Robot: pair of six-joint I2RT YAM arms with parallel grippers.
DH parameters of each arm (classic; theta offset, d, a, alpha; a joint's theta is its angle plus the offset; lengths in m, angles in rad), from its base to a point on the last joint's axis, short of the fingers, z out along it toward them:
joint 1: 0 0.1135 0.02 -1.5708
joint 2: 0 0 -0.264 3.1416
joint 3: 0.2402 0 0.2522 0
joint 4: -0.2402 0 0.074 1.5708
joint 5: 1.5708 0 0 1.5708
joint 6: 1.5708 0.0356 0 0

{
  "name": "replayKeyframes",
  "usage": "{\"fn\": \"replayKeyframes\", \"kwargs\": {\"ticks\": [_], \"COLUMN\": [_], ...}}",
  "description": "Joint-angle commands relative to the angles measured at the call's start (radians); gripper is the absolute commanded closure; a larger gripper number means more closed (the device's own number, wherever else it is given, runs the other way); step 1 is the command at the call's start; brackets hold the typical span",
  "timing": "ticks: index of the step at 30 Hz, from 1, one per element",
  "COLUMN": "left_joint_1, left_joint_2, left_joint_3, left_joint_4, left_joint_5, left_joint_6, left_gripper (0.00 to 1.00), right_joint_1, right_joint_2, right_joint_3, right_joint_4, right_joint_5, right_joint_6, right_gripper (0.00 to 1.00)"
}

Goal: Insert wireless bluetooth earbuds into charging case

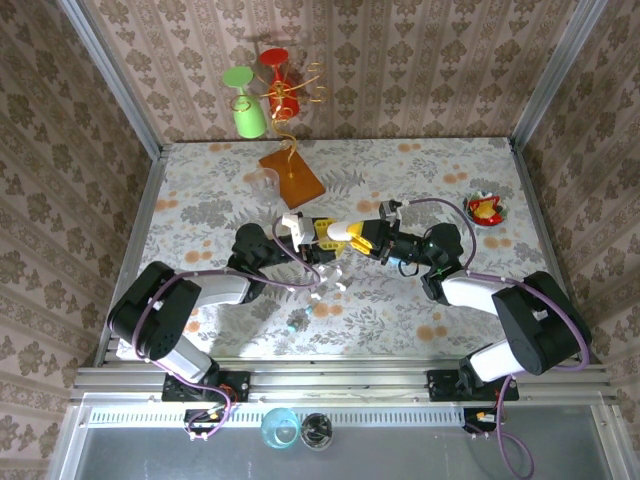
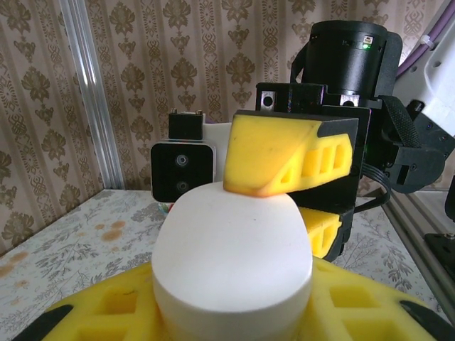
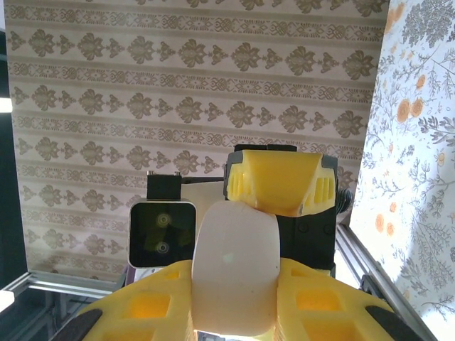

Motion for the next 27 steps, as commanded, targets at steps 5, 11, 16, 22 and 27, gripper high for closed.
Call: {"fn": "replayKeyframes", "kwargs": {"ticks": [5,11,16,22,27], "left_joint_1": [0.001,0.019,0.023,0.028,0.031], "left_joint_2": [0.009,-0.049,-0.133,-0.205,-0.261], "left_joint_3": [-0.004,-0.065,-0.098,-0.079,-0.075], "left_joint_4": [0.029,-0.018,-0.153,-0.331,-0.467], "left_joint_5": [0.029,0.032,0.058,0.110,0.104], "left_joint_6": [-0.008,0.004,0.085,0.151,0.243], "left_gripper": [0.70,0.70,0.70,0.69,0.69], "right_joint_1": [-0.047,-0.124,-0.122,-0.063,0.109], "right_joint_2": [-0.082,-0.276,-0.422,-0.455,-0.462], "right_joint_3": [-0.026,0.048,0.211,0.342,0.334], "right_joint_4": [-0.146,-0.710,-1.276,-1.496,-1.412], "right_joint_5": [0.056,0.059,0.195,0.221,0.333], "right_joint_6": [-0.162,-0.602,-1.194,-1.635,-1.900], "right_gripper": [0.39,0.30,0.19,0.06,0.03]}}
